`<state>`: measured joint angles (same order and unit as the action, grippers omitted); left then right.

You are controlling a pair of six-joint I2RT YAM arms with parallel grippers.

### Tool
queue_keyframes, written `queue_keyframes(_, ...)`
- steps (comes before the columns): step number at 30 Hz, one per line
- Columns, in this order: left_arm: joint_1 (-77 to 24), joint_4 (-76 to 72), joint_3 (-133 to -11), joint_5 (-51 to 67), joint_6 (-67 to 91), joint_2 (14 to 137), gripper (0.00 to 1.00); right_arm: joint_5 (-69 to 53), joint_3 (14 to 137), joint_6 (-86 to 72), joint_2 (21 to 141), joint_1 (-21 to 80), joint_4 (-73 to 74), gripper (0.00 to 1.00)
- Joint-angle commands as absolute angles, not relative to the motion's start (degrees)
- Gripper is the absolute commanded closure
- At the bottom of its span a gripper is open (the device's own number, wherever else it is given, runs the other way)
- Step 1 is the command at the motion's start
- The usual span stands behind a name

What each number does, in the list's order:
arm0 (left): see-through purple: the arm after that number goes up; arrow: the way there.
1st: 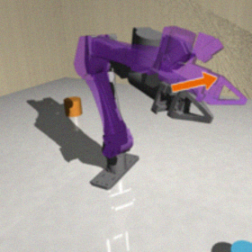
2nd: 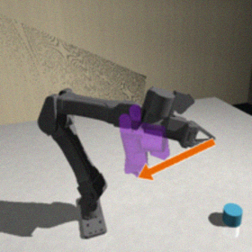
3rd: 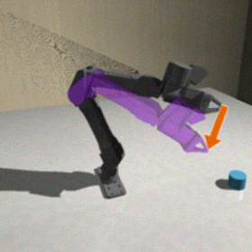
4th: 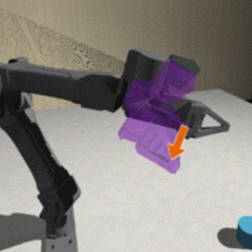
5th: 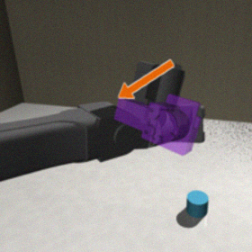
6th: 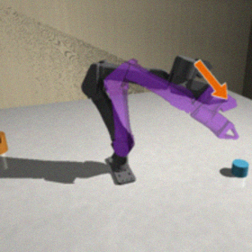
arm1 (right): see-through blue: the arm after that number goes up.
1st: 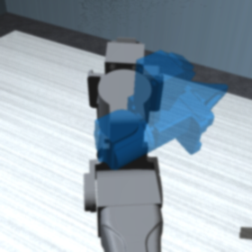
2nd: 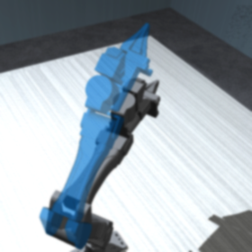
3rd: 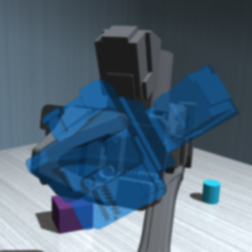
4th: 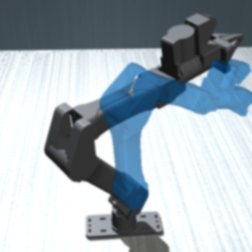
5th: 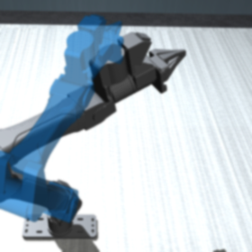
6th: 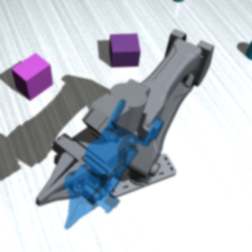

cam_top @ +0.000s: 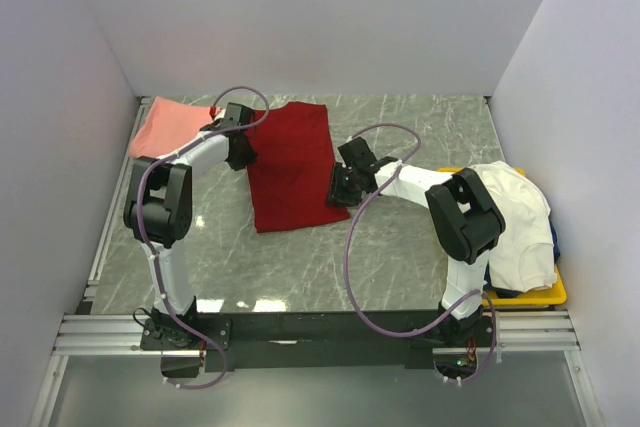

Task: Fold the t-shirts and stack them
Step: Fold the tshirt

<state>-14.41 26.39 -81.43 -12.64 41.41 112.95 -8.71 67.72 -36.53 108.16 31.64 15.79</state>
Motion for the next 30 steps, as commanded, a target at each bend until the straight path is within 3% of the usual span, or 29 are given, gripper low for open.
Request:
queue_keyframes(1, -13.5, 24.8, -82.3, -10.5, 40.8, 110.1, 0.69, -8.2, 69.2, -35.4, 106.9, 30.9, 16.4, 0.55)
queue_keyframes(5, -13.5, 26.8, -81.5, -11.9, 42.7, 103.7, 0.55, -7.8, 72.4, -34.5, 105.6, 30.7, 18.2, 0.54)
queue_keyframes(9, -14.4, 24.7, -72.5, -10.6, 47.1, 95.4, 0.53, -7.6, 78.2, -33.0, 107.6, 30.5, 20.3, 0.53)
queue_keyframes(10, -14.9, 22.3, -70.5, -10.1, 48.5, 92.1, 0.55, -7.6, 80.8, -32.7, 108.4, 30.6, 21.3, 0.53)
queue_keyframes(13, -18.0, 20.3, -64.1, -8.5, 51.2, 88.8, 0.77, -7.6, 86.3, -31.7, 112.0, 30.5, 22.9, 0.53)
queue_keyframes(14, -19.0, 17.6, -62.3, -8.0, 52.5, 87.1, 0.90, -7.6, 87.4, -31.6, 112.8, 30.6, 23.6, 0.53)
queue_keyframes(16, -21.5, 15.8, -58.2, -7.0, 54.3, 86.3, 0.99, -8.0, 90.6, -31.1, 115.2, 30.5, 24.2, 0.53)
queue_keyframes(30, -28.1, 3.7, -38.0, -8.4, 65.2, 87.6, 0.99, -5.7, 109.8, -29.0, 132.4, 28.7, 31.3, 0.54)
